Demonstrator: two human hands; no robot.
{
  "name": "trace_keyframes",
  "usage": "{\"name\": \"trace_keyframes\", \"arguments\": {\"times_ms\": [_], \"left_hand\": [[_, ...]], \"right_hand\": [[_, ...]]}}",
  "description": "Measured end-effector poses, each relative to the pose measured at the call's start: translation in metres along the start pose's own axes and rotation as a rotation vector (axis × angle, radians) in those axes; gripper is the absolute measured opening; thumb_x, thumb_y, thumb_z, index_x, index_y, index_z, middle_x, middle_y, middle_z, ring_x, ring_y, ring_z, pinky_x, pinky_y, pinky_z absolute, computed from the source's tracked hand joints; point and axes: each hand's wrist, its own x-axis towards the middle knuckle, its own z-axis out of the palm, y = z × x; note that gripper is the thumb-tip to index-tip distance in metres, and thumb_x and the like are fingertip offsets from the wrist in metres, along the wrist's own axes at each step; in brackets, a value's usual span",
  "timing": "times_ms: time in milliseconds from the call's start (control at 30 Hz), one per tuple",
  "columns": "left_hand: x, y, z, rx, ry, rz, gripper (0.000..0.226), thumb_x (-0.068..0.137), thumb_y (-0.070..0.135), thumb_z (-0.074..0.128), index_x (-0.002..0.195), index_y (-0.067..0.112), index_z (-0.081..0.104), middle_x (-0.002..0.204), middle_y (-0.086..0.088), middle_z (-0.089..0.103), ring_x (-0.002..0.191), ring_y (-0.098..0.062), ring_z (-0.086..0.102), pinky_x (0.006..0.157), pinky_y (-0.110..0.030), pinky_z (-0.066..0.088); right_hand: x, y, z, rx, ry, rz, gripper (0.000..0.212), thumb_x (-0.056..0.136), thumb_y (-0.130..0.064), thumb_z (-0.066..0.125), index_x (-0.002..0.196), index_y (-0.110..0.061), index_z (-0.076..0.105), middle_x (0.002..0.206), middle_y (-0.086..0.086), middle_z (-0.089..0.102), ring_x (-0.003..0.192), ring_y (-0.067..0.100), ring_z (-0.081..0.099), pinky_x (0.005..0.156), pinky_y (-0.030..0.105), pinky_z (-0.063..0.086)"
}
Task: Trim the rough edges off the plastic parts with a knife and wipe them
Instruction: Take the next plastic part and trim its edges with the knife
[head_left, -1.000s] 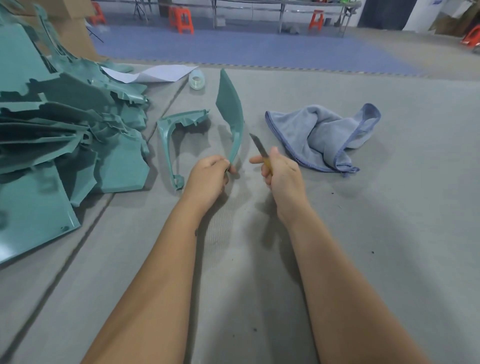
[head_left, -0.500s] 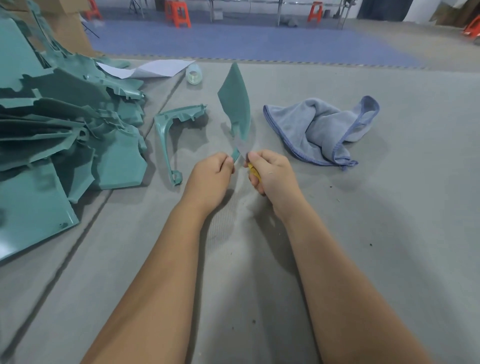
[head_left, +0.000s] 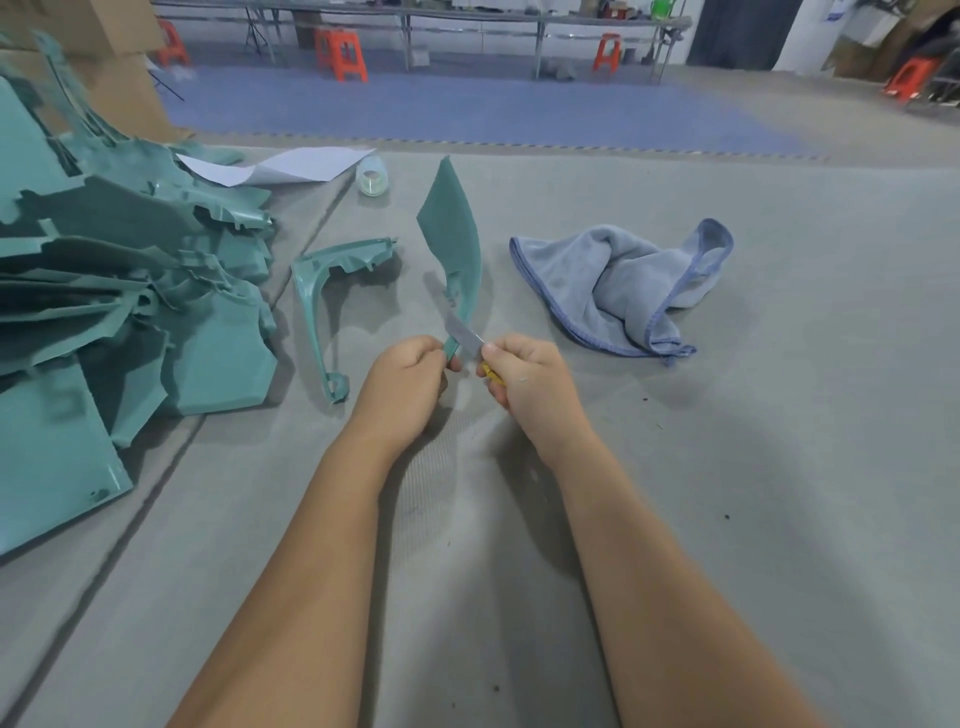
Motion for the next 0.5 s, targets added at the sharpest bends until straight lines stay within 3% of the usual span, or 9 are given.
{"name": "trace_keyframes", "arguments": {"times_ms": [200, 367, 500], "left_hand": [[-0.0017, 0.002, 0.0001, -0.099, 0.02, -0.017, 0.029, 0.09, 0.014, 0.043, 0.069, 0.02, 0.063, 0.049, 0.009, 0.045, 0.044, -0.006, 0.038, 0.049, -0.027, 0.03], [-0.0039, 0.0011, 0.0027, 0.005, 0.051, 0.055, 0.028, 0.094, 0.019, 0.043, 0.075, 0.023, 0.062, 0.062, 0.005, 0.051, 0.049, -0.005, 0.042, 0.054, -0.028, 0.035], [-0.0058, 0.0002, 0.0032, 0.086, 0.034, 0.095, 0.027, 0.093, 0.02, 0.043, 0.074, 0.021, 0.061, 0.06, 0.007, 0.051, 0.052, -0.009, 0.042, 0.054, -0.03, 0.034]], "right_hand": [[0.0002, 0.0013, 0.0017, -0.048, -0.051, -0.009, 0.031, 0.081, -0.037, 0.048, 0.053, -0.028, 0.059, 0.045, -0.011, 0.039, 0.054, 0.015, 0.036, 0.06, 0.036, 0.029], [0.0037, 0.0027, 0.0025, -0.011, -0.06, -0.004, 0.04, 0.094, -0.024, 0.05, 0.055, -0.022, 0.059, 0.057, 0.0, 0.044, 0.061, 0.02, 0.038, 0.064, 0.037, 0.031], [0.0072, 0.0016, -0.0019, -0.028, -0.096, -0.022, 0.04, 0.098, -0.02, 0.048, 0.059, -0.02, 0.055, 0.045, -0.007, 0.038, 0.047, 0.011, 0.033, 0.051, 0.027, 0.028]]}}
